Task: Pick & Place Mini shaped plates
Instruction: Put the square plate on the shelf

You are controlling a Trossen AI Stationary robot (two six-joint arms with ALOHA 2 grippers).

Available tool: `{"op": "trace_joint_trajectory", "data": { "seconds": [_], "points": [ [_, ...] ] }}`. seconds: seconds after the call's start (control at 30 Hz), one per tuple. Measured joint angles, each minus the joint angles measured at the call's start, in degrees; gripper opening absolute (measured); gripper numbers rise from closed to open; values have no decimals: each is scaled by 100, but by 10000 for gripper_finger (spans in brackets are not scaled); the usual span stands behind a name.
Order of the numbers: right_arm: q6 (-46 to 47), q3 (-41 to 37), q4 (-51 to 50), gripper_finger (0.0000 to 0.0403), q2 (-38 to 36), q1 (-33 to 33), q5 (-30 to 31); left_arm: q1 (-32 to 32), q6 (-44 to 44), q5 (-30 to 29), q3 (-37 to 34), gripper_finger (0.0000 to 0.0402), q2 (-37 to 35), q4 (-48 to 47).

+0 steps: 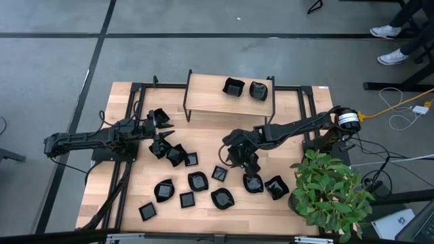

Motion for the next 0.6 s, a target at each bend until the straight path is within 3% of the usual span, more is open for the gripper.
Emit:
{"op": "trace_joint_trajectory", "data": {
  "seconds": [0.4,0.6],
  "points": [
    [-717,0,147,135,3,49,152,-1,0,0,-2,104,0,0],
    [-822,7,448,135,402,173,150,-1,0,0,0,104,0,0]
  ]
}}
